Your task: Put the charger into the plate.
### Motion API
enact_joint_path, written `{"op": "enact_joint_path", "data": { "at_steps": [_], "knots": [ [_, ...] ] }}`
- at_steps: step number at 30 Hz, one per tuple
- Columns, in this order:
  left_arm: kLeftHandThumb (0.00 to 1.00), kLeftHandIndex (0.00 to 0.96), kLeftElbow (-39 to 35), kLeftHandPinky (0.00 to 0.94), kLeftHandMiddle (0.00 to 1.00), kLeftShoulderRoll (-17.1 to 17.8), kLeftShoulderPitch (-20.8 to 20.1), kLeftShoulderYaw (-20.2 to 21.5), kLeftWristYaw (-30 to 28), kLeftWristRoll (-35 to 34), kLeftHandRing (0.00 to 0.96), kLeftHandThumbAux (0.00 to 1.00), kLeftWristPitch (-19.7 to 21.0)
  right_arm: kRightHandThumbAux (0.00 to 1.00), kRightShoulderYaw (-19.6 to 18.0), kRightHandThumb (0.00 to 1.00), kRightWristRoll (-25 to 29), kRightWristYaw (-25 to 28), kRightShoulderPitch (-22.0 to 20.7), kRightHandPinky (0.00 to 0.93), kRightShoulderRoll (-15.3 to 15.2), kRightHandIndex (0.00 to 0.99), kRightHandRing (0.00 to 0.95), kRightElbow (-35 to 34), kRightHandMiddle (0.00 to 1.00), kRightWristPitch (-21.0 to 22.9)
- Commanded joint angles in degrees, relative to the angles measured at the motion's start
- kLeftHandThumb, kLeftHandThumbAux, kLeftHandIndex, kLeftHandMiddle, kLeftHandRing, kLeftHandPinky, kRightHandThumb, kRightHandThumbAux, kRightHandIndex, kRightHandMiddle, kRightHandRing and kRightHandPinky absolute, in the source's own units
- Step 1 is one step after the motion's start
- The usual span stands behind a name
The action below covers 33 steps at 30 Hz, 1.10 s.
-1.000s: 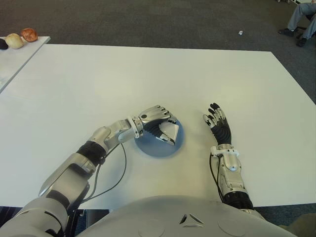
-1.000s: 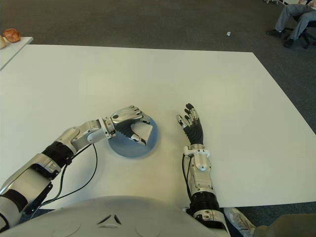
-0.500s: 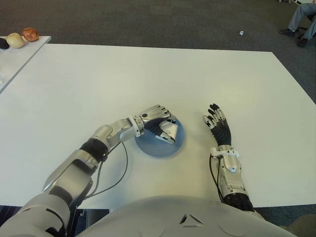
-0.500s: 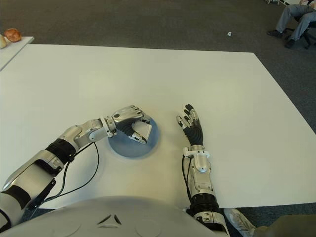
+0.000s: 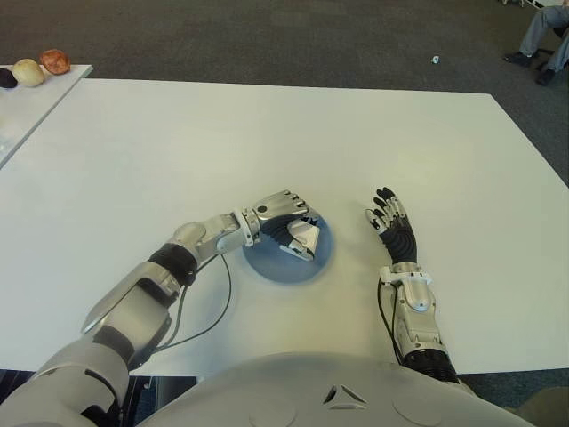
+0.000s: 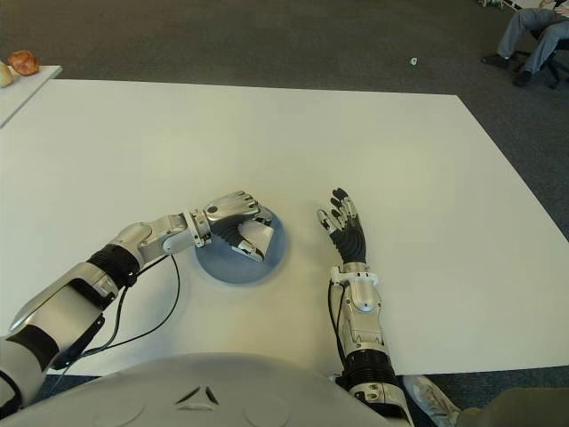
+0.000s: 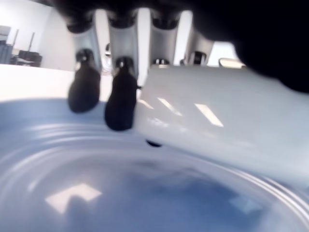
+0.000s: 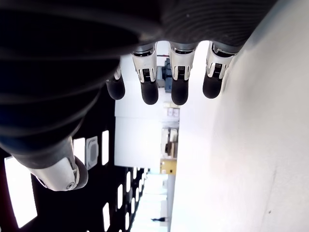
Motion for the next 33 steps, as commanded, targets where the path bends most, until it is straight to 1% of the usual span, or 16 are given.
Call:
{"op": "enact_joint_path", "data": {
  "at_steps": [1, 3, 6, 9, 19, 24, 26, 28, 29, 30, 31, 32, 33],
  "knots": [
    [0.342, 0.048, -3.47, 0.077, 0.077, 3.32, -0.79, -1.61, -6.31, 2.29, 0.075, 0.278, 1.79, 0.626, -0.58, 0.0, 0.65, 0.67, 1.56, 0.082, -0.31, 0.05, 0.094, 1.12, 0.121, 0.61],
    [0.308, 0.019, -4.5, 0.031, 0.031, 3.74, -0.57, -1.61, -7.91, 2.09, 0.03, 0.225, 2.34, 0.627, -0.71, 0.0, 0.68, 0.83, 1.58, 0.083, -0.32, 0.051, 0.096, 1.14, 0.123, 0.58],
    [0.284, 0.006, -6.42, 0.01, 0.01, 4.71, -0.34, -1.44, -10.26, 1.49, 0.009, 0.173, 2.96, 0.629, -0.89, 0.0, 0.77, 1.13, 1.65, 0.081, -0.43, 0.052, 0.096, 1.15, 0.124, 0.52],
    [0.27, 0.001, -6.98, 0.003, 0.003, 4.71, -0.3, -1.47, -11.24, 1.26, 0.003, 0.147, 3.55, 0.63, -1.05, 0.0, 0.85, 1.4, 1.49, 0.079, -0.6, 0.052, 0.096, 1.49, 0.123, 0.37],
    [0.247, 0.0, -9.79, 0.0, 0.0, 6.01, 0.09, -0.3, -13.64, -0.55, 0.0, 0.124, 3.99, 0.634, -1.22, 0.0, 1.18, 2.18, 1.32, 0.078, -0.74, 0.05, 0.093, 1.91, 0.119, -0.15],
    [0.234, 0.0, -10.68, 0.0, 0.0, 6.33, 0.52, 0.62, -12.79, -1.18, 0.0, 0.129, 3.91, 0.636, -1.26, 0.0, 1.16, 2.33, 1.3, 0.08, -0.74, 0.049, 0.093, 2.05, 0.119, -0.41],
    [0.233, 0.0, -10.96, 0.049, 0.0, 6.21, 0.89, 1.74, -11.74, -2.02, 0.0, 0.159, 4.07, 0.64, -1.27, 0.0, 1.18, 2.33, 1.3, 0.082, -0.72, 0.049, 0.094, 2.07, 0.119, -0.47],
    [0.244, 0.02, -9.53, 0.166, 0.069, 5.79, 1.07, 3.61, -10.17, -3.87, 0.098, 0.208, 4.35, 0.644, -1.25, 0.0, 1.12, 2.19, 1.24, 0.083, -0.58, 0.049, 0.092, 2.24, 0.116, -0.53],
    [0.253, 0.044, -9.13, 0.238, 0.12, 5.69, 1.11, 4.08, -9.83, -4.35, 0.163, 0.235, 4.39, 0.646, -1.25, 0.0, 1.1, 2.14, 1.23, 0.082, -0.54, 0.049, 0.091, 2.3, 0.114, -0.54],
    [0.259, 0.06, -6.95, 0.284, 0.153, 5.97, 0.51, 5.53, -8.81, -6.05, 0.204, 0.253, 3.76, 0.647, -1.23, 0.0, 1.07, 2.05, 1.24, 0.082, -0.46, 0.049, 0.09, 2.25, 0.113, -0.49],
    [0.266, 0.095, -5.42, 0.34, 0.197, 6.18, 0.06, 6.5, -8.13, -7.19, 0.255, 0.269, 3.26, 0.647, -1.22, 0.0, 1.05, 2.0, 1.25, 0.081, -0.41, 0.049, 0.089, 2.2, 0.112, -0.44],
    [0.276, 0.146, -3.54, 0.421, 0.261, 6.33, -0.38, 7.75, -7.48, -8.81, 0.329, 0.294, 2.89, 0.648, -1.23, 0.0, 1.04, 1.93, 1.27, 0.079, -0.37, 0.049, 0.088, 2.16, 0.111, -0.39],
    [0.29, 0.184, -1.93, 0.463, 0.307, 6.34, -0.24, 9.57, -7.22, -11.3, 0.377, 0.317, 2.95, 0.649, -1.25, 0.0, 1.03, 1.85, 1.28, 0.078, -0.33, 0.049, 0.087, 2.13, 0.11, -0.33]
  ]
}}
